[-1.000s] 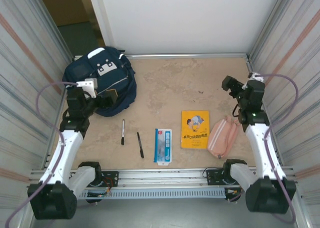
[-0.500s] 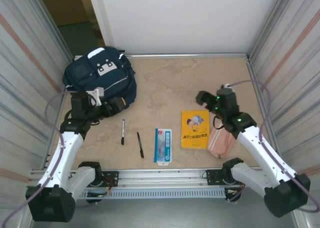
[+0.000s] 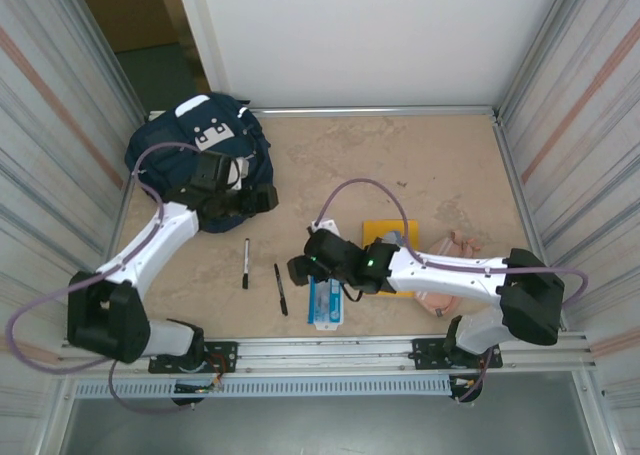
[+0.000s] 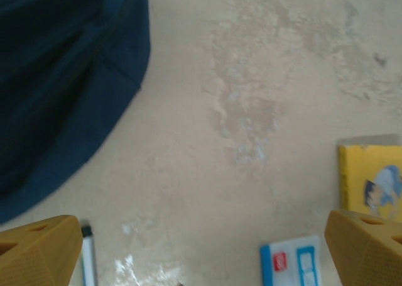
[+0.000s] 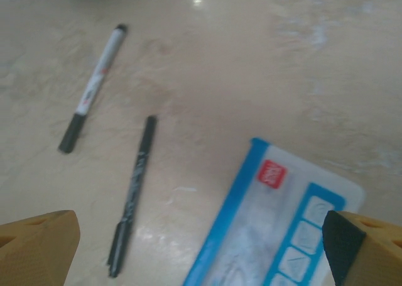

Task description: Pack the student bag

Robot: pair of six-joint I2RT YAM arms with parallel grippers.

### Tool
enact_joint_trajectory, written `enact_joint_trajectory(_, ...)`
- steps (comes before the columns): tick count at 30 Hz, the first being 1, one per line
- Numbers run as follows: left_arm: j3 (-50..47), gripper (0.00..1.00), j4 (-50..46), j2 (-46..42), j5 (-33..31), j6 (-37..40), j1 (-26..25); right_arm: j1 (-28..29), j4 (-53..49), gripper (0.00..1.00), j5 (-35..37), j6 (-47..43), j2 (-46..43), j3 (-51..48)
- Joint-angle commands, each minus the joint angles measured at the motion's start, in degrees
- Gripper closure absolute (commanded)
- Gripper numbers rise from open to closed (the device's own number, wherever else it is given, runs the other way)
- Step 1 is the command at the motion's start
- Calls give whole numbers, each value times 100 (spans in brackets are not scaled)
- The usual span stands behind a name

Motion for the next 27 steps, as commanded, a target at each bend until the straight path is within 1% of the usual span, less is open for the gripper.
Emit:
enact_joint_trajectory(1,698,1,-271,524,-502,539,-16,337,-286,1,464,-458,-22,191)
enact_joint_trajectory(6,1514,2,-388,1605,-1403,1179,-133,555,-707,1,886,-425,-336,23)
enact_joint_trajectory(9,2038,4,-426,2266,-1854,1289,-128,565,-763,1,924,-428,-703,-223)
enact_joint_trajectory(12,2326,7,-182,2778,-2028,1530,-128,573,-727,1,1000,-473,-1078,-475)
enact_joint_trajectory(14,2560,11,-178,3120,-2041,1586,-127,561,-718,1,1093,-498,-1272,-590)
enact_joint_trajectory(16,2806,22,-234,3447,-2039,1578,-127,560,-731,1,1202,-534,-1391,-651)
enact_joint_trajectory(18,3046,40,-345,3734,-2008,1583,-157,551,-781,1,1356,-571,-1490,-660)
enact_joint_trajectory(19,3097,45,-336,3811,-1963,1623,-198,551,-797,1,1416,-579,-1536,-673)
enact_joint_trajectory(22,3086,69,-168,3896,-1733,2037,-431,480,-726,1,1503,-615,-1768,-778)
enact_joint_trajectory(23,3107,79,-168,3912,-1734,2164,-539,388,-716,1,1478,-587,-1871,-822)
enact_joint_trajectory(24,3125,86,-151,3919,-1742,2279,-643,262,-709,1,1422,-536,-1980,-864)
enact_joint_trajectory(26,3166,93,-150,3904,-1705,2539,-833,-87,-724,1,1214,-403,-2207,-945)
enact_joint_trajectory(27,3216,93,-165,3903,-1660,2667,-929,-297,-726,1,1078,-316,-2352,-1007)
